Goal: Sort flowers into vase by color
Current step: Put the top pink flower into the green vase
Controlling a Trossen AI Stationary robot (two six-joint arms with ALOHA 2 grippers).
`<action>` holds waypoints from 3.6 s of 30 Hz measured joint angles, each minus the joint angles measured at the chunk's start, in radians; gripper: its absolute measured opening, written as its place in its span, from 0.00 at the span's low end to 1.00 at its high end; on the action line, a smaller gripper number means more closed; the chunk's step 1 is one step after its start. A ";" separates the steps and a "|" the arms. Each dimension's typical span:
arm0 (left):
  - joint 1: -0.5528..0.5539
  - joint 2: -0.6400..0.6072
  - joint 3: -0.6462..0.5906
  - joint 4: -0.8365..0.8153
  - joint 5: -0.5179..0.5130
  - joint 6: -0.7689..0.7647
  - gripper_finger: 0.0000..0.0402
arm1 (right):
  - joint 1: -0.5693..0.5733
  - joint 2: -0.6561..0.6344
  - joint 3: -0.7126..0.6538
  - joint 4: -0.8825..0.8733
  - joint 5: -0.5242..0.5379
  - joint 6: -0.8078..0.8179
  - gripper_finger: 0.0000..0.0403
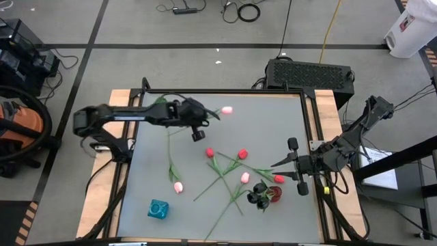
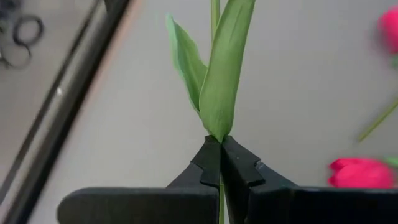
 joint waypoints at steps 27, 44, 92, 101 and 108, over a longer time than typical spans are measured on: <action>-0.065 -0.711 -0.006 -0.181 -0.274 0.003 0.02 | 0.000 0.000 0.000 -0.046 0.000 0.015 0.24; -0.064 -1.122 -0.261 -0.165 -0.500 0.001 0.03 | 0.000 0.000 0.000 -0.078 0.000 0.012 0.24; 0.322 -1.212 -0.892 0.880 -0.289 0.133 0.03 | -0.074 0.003 0.000 -0.116 -0.001 0.013 0.24; 0.450 -1.043 -0.892 1.141 -0.177 0.131 0.03 | -0.074 0.003 0.000 -0.115 -0.001 0.014 0.24; 0.534 -0.950 -0.892 1.170 -0.159 0.104 0.03 | -0.074 0.003 0.000 -0.116 0.000 0.014 0.24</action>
